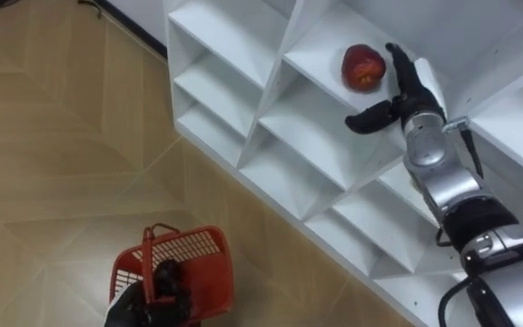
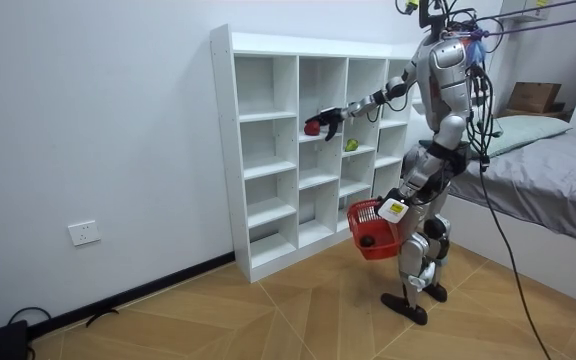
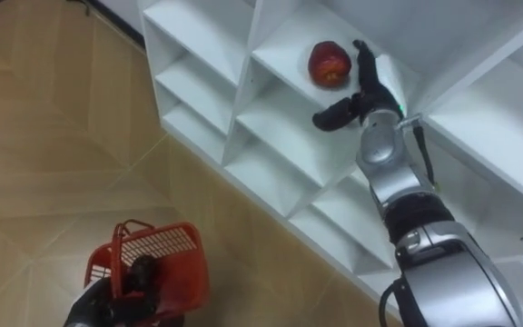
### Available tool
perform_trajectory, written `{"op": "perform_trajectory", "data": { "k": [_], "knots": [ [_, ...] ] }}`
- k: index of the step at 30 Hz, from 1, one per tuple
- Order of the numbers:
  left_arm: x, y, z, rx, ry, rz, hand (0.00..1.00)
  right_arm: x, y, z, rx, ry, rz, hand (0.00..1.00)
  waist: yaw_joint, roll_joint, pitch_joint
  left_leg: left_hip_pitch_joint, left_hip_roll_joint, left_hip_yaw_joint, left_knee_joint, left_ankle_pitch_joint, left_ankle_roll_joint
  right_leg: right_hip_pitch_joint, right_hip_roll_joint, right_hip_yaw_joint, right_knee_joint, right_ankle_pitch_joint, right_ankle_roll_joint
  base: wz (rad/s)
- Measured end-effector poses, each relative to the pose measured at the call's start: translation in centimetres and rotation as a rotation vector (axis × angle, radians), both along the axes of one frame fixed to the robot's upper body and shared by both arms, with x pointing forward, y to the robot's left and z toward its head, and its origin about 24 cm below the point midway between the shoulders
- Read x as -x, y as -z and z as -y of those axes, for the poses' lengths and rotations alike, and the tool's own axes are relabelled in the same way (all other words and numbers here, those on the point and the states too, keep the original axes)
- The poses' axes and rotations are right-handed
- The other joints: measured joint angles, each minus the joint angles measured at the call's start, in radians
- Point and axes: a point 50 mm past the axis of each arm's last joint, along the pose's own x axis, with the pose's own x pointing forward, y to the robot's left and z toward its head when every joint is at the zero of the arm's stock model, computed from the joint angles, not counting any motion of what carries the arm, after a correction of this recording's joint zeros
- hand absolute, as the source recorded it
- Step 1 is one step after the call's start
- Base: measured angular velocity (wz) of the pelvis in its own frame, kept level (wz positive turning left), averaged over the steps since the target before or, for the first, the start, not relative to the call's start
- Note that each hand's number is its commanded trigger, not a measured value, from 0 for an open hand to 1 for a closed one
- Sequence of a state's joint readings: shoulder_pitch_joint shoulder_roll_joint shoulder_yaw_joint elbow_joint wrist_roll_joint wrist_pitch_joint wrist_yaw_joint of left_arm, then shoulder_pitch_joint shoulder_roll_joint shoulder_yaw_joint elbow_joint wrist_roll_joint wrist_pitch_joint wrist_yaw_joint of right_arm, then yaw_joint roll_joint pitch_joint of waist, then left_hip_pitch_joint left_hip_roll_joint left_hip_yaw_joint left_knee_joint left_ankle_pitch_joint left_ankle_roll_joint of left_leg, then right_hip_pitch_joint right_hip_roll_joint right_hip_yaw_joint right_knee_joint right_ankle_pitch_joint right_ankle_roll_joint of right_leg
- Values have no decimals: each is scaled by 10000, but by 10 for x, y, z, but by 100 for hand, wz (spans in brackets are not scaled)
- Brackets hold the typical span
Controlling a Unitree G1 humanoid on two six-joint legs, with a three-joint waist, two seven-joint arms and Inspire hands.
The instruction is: Collect fruits from the closet
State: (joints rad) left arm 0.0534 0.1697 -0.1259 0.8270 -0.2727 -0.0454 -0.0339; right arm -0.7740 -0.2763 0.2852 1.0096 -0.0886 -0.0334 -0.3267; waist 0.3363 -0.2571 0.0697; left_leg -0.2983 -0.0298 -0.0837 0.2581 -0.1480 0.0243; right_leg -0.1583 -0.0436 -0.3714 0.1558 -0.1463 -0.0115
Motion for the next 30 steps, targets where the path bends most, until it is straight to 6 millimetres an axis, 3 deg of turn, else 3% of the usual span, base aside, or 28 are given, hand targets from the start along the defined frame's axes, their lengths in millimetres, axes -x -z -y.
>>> {"op": "perform_trajectory", "data": {
  "k": [5, 30],
  "knots": [
    [-2, 0, 0, -202, -121, 13, 100, -2, -3, 1, 67, 197, 167, 0, 0, 31, 52, -100, 3, 1, 9, 11, 17, -132, -26, -19, 87, -1, 1, 0],
    [-1, 1, 1, -338, -326, -112, 100, -5, -11, -2, 684, 135, 476, 0, 164, 138, 79, -235, 19, 11, 98, 15, 22, -261, -7, 80, 153, 8, -13, 0]
  ]
}}
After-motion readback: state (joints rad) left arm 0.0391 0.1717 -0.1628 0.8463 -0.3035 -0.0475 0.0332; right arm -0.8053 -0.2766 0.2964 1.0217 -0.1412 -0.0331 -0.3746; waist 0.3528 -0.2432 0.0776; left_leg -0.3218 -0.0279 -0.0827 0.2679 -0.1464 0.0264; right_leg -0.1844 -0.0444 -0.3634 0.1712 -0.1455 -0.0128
